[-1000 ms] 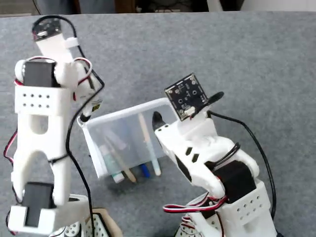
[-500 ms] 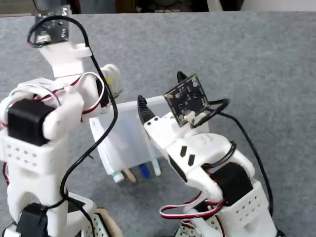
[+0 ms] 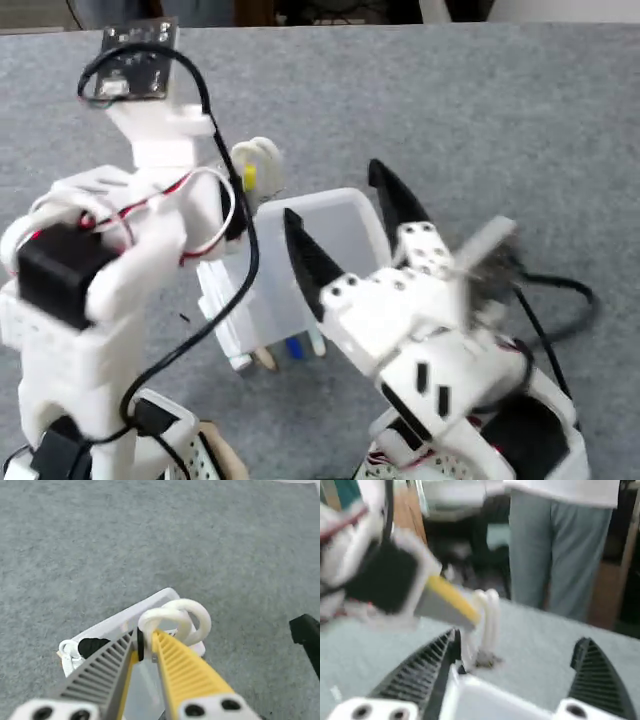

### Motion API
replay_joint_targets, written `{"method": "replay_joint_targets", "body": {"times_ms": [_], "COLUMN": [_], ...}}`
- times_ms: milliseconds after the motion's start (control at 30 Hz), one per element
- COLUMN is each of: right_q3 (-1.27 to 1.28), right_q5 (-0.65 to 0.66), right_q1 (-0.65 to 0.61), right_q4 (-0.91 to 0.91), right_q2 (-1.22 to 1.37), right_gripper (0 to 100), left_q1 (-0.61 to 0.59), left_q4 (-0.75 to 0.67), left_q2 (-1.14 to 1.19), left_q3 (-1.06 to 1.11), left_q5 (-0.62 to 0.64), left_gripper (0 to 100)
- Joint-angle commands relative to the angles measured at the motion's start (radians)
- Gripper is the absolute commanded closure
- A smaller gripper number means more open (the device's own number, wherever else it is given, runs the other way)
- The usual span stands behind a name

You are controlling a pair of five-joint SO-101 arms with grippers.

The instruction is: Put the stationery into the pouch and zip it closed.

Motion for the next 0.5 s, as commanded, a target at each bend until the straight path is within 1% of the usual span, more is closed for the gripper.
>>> {"method": "replay_joint_targets", "body": {"times_ms": [0,367,467], "right_q3": [-0.048,-0.053,-0.039], "right_q5": [-0.066,-0.184,-0.184], "right_q1": [-0.025,-0.126,-0.157], "right_q4": [0.021,0.041,0.075], "right_q2": [-0.030,-0.061,-0.059], "right_gripper": [63.8,63.8,63.8], "left_q1": [0.027,0.031,0.099], "left_q4": [0.002,0.003,0.003], "left_q2": [-0.066,-0.098,-0.141], "left_q3": [-0.045,-0.045,-0.044], "left_q5": [0.002,0.008,0.003], "left_gripper": [97,97,97]}}
